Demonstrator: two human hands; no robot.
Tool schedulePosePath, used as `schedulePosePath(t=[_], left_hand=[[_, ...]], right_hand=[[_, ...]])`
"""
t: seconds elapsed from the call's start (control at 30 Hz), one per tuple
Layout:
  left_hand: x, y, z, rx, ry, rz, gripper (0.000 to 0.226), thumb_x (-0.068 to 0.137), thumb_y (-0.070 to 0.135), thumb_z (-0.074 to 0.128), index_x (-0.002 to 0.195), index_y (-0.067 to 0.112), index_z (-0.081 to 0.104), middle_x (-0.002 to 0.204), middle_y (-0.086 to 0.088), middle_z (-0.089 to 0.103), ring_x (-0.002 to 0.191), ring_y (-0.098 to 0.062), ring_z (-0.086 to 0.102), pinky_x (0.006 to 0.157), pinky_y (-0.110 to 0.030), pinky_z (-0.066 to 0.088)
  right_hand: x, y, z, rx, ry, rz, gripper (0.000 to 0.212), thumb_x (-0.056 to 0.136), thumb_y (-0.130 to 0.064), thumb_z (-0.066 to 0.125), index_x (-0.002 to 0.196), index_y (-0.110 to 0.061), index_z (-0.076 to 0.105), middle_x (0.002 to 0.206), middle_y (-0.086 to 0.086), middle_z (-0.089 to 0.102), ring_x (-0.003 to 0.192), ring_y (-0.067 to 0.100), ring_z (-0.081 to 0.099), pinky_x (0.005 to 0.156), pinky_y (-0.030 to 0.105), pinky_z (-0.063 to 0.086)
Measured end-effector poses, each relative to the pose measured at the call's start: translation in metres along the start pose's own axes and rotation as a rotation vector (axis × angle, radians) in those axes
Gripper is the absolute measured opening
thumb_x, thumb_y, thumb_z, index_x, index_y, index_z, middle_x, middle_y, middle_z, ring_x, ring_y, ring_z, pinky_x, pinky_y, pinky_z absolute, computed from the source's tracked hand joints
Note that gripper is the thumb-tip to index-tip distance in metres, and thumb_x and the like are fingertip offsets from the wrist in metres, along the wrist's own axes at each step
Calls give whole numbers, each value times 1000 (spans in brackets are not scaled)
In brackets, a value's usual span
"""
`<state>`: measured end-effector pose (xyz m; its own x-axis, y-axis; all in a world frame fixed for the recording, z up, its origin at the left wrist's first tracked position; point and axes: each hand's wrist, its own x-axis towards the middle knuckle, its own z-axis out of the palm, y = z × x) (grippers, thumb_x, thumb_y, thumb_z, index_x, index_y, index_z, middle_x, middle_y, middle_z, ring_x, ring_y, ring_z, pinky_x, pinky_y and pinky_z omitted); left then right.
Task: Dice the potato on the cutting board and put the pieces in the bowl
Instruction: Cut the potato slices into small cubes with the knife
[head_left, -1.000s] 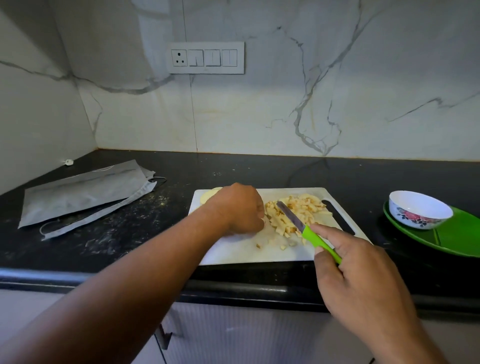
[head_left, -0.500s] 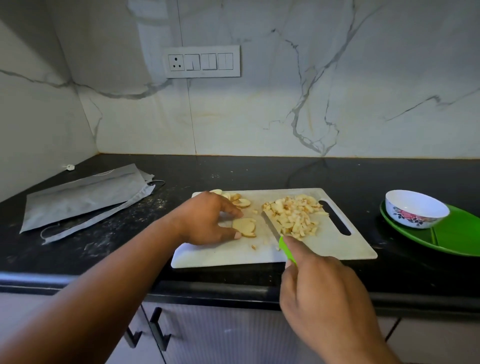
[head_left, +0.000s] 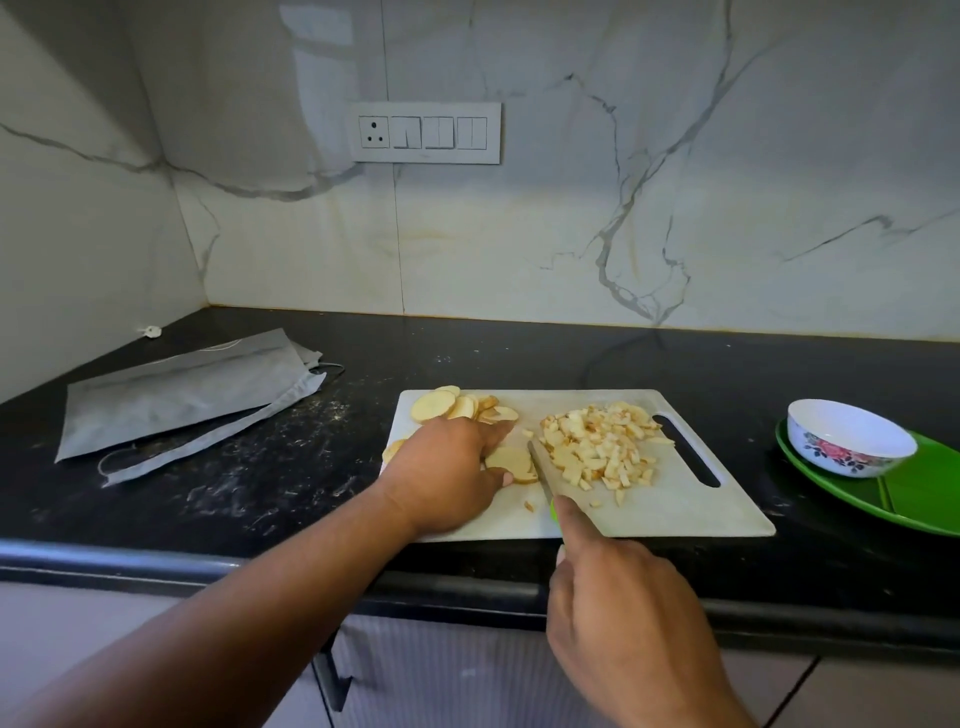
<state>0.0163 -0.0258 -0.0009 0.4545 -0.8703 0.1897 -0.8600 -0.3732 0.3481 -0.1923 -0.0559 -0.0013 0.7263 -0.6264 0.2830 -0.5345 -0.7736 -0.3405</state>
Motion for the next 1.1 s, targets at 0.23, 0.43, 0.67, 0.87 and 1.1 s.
schedulePosePath(t=[0.23,0.43,0.67,0.87,1.1], left_hand=[[6,-12,-10,-38,-44,50,67,88,53,76,148,34,55,146,12,60,132,-7,57,114,-27,43],[8,-15,-4,-56,-33,165,44,93,51,72,129,28,73,137,15,67,124,-2,61,110,-27,48],[10,-18,10,-108,-2,157,20,94,41,71,96,25,84,101,10,79,101,-10,72,90,-37,60],[10,-18,10,-163,15,130,22,93,42,75,104,25,83,114,12,77,111,0,67,100,-30,56],[0,-16,10,-175,135,22,14,84,50,81,93,39,83,92,26,76,87,6,68,83,-24,60]], right_hand=[[3,3,-7,16,26,27,57,100,-40,34,154,-35,17,75,-12,55,67,7,55,60,17,41],[15,-7,-12,-34,56,14,57,98,-39,38,153,-34,25,75,-13,56,66,5,54,58,18,43],[13,-20,-8,-140,-3,23,54,96,-40,39,149,-33,32,98,-10,64,79,9,55,67,20,44],[-14,-31,-45,-124,-240,107,62,97,-47,39,152,-46,9,101,-7,52,111,8,59,95,24,46],[8,-28,-28,-136,-6,43,55,97,-42,38,151,-35,26,83,-7,52,73,11,49,63,22,42]])
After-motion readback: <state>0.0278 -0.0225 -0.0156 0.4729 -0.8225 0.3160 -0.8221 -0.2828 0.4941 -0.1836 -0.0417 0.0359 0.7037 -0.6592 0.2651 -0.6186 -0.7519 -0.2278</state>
